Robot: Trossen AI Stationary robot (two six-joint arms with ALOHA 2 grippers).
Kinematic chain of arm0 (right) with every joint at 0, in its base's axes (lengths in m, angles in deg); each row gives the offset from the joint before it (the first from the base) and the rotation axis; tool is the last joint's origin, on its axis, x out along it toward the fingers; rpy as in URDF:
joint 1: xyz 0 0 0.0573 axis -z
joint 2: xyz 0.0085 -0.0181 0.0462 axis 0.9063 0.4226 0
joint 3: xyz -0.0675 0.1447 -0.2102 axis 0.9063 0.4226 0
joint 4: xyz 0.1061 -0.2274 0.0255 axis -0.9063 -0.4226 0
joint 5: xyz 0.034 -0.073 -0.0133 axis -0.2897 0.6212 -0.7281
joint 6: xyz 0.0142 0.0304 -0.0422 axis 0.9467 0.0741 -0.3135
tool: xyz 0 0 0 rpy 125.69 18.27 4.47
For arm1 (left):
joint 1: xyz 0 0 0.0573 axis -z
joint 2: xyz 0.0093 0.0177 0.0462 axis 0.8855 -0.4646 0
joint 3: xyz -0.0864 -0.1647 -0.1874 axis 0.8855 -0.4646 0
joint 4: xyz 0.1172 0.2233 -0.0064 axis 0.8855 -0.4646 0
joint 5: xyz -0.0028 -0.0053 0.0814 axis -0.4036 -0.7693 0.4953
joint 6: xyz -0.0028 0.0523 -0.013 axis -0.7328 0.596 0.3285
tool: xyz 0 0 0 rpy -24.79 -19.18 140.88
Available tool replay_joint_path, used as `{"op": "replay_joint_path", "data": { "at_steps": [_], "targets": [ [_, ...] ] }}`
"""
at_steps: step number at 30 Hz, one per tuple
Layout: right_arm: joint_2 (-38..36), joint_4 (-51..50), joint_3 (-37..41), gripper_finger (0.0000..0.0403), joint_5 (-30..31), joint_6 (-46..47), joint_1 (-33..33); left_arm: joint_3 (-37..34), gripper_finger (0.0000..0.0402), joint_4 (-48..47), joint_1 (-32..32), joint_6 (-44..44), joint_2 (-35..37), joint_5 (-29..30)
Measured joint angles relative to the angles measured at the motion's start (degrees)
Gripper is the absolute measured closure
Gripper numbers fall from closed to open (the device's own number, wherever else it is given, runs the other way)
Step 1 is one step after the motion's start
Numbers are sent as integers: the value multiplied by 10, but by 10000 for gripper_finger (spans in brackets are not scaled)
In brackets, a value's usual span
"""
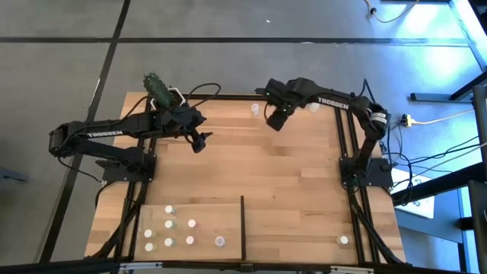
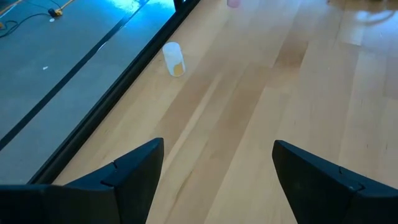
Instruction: Pick and place medicine bottles onto shelf by color
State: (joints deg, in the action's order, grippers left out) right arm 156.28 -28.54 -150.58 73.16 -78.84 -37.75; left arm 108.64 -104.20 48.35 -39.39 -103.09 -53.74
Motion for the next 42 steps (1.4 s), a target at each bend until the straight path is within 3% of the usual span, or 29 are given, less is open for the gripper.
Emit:
{"op": "replay_joint_path", "data": {
  "at_steps": [11,14,20,42],
  "targets": [
    [33,9,-109,285,-2,-80,-114,0,107,0,0,0,0,0],
    [51,33,-113,285,-27,-123,-131,0,107,0,0,0,0,0],
    [82,48,-113,285,-85,-161,-141,0,107,0,0,0,0,0],
    [179,57,-113,284,-90,-286,-175,0,107,0,1,4,0,0]
  ]
}}
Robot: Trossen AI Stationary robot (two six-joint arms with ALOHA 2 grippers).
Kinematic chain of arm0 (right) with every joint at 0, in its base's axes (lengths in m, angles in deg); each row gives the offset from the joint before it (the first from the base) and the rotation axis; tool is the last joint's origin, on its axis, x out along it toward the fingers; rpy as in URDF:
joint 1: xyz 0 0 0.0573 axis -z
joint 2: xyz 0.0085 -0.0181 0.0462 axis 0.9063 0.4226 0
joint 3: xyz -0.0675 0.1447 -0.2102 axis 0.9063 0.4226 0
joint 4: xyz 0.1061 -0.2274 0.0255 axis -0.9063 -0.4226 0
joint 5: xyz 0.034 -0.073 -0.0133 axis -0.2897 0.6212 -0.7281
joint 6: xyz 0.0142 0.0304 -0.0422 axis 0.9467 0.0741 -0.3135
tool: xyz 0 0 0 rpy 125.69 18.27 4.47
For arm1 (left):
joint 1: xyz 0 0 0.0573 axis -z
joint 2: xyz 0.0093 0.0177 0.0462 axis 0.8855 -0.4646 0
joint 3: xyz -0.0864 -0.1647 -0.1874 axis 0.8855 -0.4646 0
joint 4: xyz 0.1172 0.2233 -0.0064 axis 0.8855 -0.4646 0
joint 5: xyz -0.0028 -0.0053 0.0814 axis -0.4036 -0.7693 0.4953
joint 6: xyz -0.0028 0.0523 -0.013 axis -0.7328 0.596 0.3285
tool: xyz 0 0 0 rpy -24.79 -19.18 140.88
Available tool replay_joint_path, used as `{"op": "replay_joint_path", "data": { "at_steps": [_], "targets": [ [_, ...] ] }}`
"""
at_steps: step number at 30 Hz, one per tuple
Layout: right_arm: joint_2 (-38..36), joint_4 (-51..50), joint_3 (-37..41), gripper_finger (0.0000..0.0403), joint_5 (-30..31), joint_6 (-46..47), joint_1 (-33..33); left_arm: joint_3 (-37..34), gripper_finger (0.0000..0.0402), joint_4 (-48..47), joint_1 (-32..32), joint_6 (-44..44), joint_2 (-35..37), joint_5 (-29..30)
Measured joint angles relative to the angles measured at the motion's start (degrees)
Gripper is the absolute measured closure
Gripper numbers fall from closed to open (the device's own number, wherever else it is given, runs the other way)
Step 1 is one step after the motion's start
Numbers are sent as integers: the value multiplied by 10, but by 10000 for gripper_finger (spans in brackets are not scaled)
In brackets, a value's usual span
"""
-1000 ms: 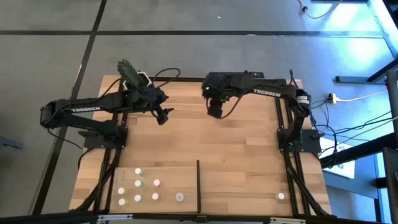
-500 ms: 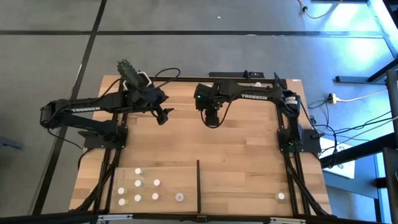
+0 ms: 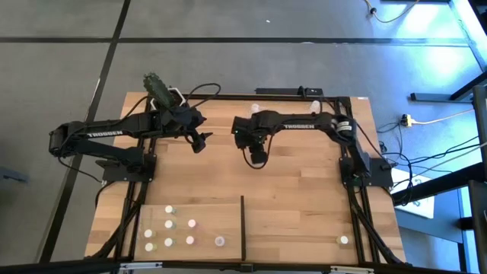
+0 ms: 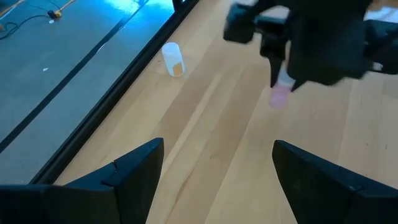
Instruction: Pick and place medicine bottles onto shelf by color
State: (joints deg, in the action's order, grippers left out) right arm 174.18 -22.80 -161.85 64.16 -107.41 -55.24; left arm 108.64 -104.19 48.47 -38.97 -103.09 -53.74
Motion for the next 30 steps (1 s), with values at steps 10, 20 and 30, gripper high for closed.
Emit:
{"op": "replay_joint_path", "data": {
  "at_steps": [10,20,30],
  "targets": [
    [10,9,1,282,-2,-10,-11,0,107,-2,0,0,0,0],
    [25,14,1,279,-18,-9,-12,0,107,-3,0,0,0,0],
    [28,17,1,272,-20,-7,-12,0,107,-4,0,-1,0,0]
  ]
}}
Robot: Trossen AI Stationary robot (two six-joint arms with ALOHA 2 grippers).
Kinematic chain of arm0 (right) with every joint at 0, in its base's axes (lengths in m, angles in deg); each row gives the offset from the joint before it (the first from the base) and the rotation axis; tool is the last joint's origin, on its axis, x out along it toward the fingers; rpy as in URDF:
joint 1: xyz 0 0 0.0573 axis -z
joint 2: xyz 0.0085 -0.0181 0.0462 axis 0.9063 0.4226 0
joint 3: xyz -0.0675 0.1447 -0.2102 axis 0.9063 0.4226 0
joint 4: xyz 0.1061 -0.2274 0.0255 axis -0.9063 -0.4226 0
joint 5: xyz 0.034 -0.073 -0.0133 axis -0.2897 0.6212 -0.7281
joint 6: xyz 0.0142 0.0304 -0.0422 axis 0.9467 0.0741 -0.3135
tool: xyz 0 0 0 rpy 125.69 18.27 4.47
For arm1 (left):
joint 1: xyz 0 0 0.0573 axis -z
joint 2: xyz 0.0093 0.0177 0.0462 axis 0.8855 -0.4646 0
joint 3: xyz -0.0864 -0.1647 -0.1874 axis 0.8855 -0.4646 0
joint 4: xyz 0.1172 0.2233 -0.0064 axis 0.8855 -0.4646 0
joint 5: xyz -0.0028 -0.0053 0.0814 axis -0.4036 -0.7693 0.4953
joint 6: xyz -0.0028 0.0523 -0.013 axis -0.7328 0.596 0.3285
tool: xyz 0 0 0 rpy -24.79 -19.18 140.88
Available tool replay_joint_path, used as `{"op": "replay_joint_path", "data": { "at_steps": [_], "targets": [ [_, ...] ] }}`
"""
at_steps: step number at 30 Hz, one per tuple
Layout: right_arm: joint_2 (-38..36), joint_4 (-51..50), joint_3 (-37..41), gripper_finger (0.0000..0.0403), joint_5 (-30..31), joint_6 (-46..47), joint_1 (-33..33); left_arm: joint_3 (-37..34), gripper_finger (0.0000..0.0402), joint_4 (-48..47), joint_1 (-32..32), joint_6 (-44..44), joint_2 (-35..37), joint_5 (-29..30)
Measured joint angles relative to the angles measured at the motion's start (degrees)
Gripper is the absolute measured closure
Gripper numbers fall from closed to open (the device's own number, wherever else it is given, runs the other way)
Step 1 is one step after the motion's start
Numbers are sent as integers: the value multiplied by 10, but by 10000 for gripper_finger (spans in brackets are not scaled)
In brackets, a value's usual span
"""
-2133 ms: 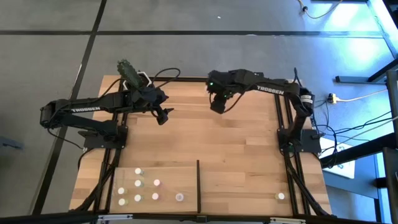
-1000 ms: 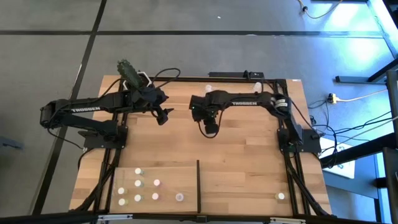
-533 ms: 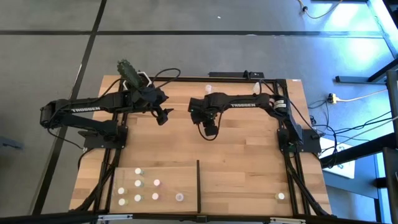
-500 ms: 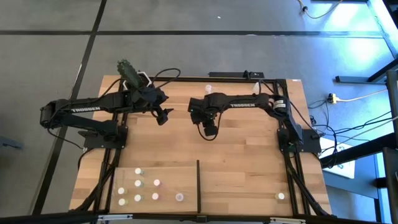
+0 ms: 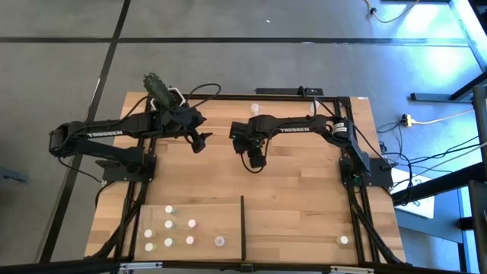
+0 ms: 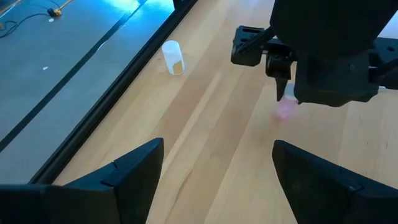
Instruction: Pick and place medicine bottles onto shelf by color
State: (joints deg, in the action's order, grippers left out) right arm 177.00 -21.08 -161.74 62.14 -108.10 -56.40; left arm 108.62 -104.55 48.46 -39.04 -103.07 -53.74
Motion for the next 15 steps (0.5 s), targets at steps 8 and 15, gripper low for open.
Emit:
{"op": "replay_joint_path", "data": {
  "at_steps": [8,15],
  "targets": [
    [0,7,0,220,0,0,0,0,107,0,0,0,0,0],
    [0,10,0,189,8,2,0,0,107,0,0,0,0,0]
  ]
}}
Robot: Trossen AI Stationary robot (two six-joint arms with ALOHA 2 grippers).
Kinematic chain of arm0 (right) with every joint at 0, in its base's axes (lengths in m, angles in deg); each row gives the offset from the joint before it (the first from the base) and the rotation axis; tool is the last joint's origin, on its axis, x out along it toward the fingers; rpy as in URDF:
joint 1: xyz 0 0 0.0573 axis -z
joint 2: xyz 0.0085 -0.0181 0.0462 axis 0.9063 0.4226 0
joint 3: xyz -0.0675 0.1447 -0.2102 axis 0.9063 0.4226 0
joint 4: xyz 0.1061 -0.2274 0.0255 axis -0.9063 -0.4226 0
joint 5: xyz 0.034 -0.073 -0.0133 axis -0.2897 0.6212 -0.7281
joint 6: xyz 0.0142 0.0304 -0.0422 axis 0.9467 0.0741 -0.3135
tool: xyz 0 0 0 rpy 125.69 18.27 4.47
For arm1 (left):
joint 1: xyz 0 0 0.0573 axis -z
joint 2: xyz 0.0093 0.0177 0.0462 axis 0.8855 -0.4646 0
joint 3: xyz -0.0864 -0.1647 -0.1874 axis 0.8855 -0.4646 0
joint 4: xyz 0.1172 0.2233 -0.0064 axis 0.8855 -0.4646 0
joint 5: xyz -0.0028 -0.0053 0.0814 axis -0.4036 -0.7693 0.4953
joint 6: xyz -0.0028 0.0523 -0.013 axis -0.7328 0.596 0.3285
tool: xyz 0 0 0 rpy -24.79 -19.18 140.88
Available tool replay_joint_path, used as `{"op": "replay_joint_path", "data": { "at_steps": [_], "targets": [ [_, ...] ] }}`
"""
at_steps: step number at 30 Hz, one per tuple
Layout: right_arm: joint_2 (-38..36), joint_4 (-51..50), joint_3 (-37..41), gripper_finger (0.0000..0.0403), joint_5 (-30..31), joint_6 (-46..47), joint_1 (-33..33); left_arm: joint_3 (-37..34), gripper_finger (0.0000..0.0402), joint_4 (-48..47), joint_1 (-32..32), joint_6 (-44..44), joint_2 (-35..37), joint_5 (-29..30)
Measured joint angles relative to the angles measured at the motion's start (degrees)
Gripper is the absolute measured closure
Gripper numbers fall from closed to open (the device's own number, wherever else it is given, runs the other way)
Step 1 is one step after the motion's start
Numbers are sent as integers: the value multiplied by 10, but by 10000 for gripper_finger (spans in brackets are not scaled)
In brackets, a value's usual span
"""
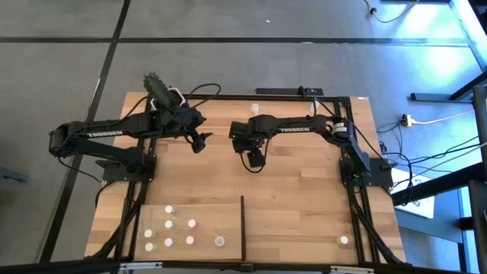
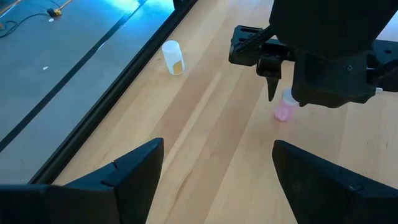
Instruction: Pick and place medicine bottles onto shelf by color
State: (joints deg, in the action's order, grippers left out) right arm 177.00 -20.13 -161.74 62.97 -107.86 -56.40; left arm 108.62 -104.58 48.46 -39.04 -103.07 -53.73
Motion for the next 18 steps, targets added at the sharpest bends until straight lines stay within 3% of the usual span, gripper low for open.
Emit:
{"op": "replay_joint_path", "data": {
  "at_steps": [11,18],
  "targets": [
    [0,-4,-44,187,1,8,4,0,107,0,0,0,0,0],
    [0,-92,-113,187,5,10,16,0,107,0,0,0,0,0]
  ]
}}
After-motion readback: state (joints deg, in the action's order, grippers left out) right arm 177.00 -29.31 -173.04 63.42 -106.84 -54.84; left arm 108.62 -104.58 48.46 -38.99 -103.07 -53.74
